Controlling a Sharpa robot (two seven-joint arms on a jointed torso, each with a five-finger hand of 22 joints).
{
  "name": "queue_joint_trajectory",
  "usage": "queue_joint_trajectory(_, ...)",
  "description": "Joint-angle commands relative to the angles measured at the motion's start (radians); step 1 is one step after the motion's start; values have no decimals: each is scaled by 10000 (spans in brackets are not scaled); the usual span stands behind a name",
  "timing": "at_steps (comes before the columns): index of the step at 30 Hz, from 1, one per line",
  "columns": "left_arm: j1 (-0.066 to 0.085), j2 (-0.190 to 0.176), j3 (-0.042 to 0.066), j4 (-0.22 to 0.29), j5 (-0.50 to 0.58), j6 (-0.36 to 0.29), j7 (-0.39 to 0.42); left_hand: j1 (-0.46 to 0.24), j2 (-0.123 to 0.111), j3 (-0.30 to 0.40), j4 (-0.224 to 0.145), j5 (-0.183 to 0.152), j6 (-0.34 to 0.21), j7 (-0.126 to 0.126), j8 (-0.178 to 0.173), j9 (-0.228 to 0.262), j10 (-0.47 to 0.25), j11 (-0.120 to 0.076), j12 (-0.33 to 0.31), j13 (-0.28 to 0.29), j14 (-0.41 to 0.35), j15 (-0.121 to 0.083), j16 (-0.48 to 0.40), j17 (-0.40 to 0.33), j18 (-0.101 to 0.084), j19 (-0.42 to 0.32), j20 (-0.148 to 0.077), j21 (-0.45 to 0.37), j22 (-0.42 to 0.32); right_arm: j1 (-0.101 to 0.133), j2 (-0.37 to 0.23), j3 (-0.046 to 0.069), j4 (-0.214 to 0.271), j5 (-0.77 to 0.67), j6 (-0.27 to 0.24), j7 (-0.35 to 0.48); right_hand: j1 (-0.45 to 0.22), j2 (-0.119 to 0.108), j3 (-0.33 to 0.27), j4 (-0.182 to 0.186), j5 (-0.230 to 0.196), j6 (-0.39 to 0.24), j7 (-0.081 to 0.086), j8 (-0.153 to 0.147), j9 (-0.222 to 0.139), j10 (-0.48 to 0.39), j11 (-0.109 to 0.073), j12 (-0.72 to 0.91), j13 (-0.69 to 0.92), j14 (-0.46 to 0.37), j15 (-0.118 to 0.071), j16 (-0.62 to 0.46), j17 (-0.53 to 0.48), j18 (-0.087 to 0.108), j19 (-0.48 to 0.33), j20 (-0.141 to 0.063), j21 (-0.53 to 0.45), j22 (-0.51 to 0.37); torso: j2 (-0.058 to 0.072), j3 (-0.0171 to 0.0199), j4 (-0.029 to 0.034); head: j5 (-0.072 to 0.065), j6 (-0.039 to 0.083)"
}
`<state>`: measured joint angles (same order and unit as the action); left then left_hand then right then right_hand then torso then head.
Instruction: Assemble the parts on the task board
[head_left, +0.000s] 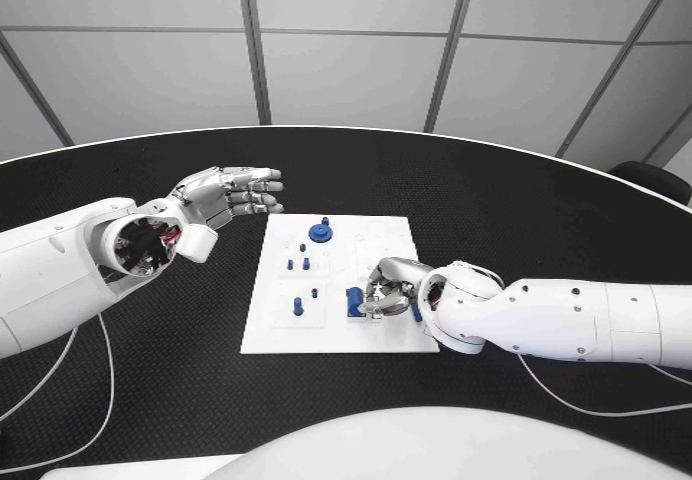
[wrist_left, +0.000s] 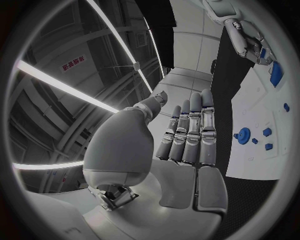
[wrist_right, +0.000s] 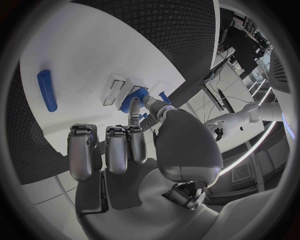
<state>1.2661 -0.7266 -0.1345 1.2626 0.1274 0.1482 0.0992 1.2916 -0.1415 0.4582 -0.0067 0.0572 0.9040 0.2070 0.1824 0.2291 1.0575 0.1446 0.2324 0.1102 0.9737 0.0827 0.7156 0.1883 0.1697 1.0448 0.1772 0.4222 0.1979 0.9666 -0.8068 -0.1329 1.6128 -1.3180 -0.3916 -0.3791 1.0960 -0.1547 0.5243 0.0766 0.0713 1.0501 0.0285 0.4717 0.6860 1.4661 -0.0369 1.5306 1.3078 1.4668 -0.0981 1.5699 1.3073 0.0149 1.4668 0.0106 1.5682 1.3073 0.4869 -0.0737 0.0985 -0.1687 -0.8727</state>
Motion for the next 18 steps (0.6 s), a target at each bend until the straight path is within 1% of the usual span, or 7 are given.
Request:
queue_joint_trajectory(1, 0, -7, 0, 5, -4, -4, -1, 48, 29, 19, 60, -41, -49, 6, -17, -9, -32, 0, 33, -9, -67, 33, -30, 9, 121, 88, 3, -27, -8, -1, -123, -1, 162, 0, -47, 39, -83, -25, -55, 16, -50, 22, -34, 67, -14, 917, -74, 34, 2476, 1040, -46, 8, 2635, -149, 1040, -75, 26, 2635, 5, 3, -9, 16, 1)
queue_joint_trajectory(2, 0, -8, 0, 6, -5, -3, -1, 48, 29, 19, 60, -41, -49, 6, -17, -9, -32, 0, 33, -9, -67, 33, -30, 9, 121, 88, 3, -27, -8, -1, -160, -1, 207, 0, -61, 51, -60, -51, -51, -8, -29, 19, -43, 69, -17, 921, -79, 45, 2481, 1040, -48, 8, 2635, -149, 1040, -76, 26, 2635, 5, 4, -6, -7, 1)
queue_joint_trajectory(6, 0, -18, 0, 10, -9, -6, -1, 48, 29, 19, 60, -41, -49, 6, -17, -9, -32, 0, 33, -9, -67, 33, -30, 9, 121, 88, 3, -27, -8, -1, -437, -3, 511, 0, -198, 123, -17, -51, -22, -37, 28, 20, -52, 75, -24, 919, -87, 40, 2479, 1040, -54, 8, 2635, -149, 1040, -77, 26, 2635, -3, 3, -10, -3, 1)
queue_joint_trajectory(11, -2, -14, -1, 2, -11, -4, 4, 59, 25, 18, 62, -40, -53, 8, -17, -11, -40, 2, 39, -11, -71, 33, -33, 14, 121, 96, 3, -41, -17, -1, -871, -5, 963, -1, -493, 351, 59, -6, 61, -79, 153, 18, -64, 81, -39, 923, -99, 49, 2484, 1040, -65, 8, 2635, -149, 1040, -84, 26, 2635, -15, 14, -36, -12, 1)
queue_joint_trajectory(15, -6, 4, -1, -17, -11, 2, 7, 59, 25, 18, 62, -40, -53, 8, -17, -11, -40, 2, 39, -11, -71, 33, -33, 14, 121, 96, 3, -41, -17, 1, -1181, -5, 1241, -1, -494, 443, 157, -55, 119, -175, 224, -3, -70, 81, -54, 912, -105, 18, 2471, 1040, -71, 8, 2635, -149, 1040, -89, 26, 2635, -30, -12, -15, -64, 1)
queue_joint_trajectory(17, -8, 13, -1, -25, -12, 0, 11, 59, 25, 18, 62, -40, -53, 8, -17, -11, -40, 2, 39, -11, -71, 33, -33, 14, 121, 96, 3, -41, -17, 2, -1346, -5, 1335, -2, -571, 448, 222, -73, 164, -233, 265, -32, -66, 70, -68, 897, -103, -22, 2455, 1040, -73, 8, 2635, -149, 1040, -92, 26, 2635, -31, -25, -7, -48, 1)
queue_joint_trajectory(18, -9, 15, -1, -28, -12, 0, 13, 59, 25, 18, 62, -40, -53, 8, -17, -11, -40, 2, 39, -11, -71, 33, -33, 14, 121, 96, 3, -41, -17, 3, -1402, -5, 1349, -2, -632, 449, 259, -97, 209, -271, 306, -151, -20, -6, -113, 852, -76, -141, 2407, 1040, -67, 8, 2635, -149, 1040, -92, 26, 2635, -25, -28, 2, -66, 1)
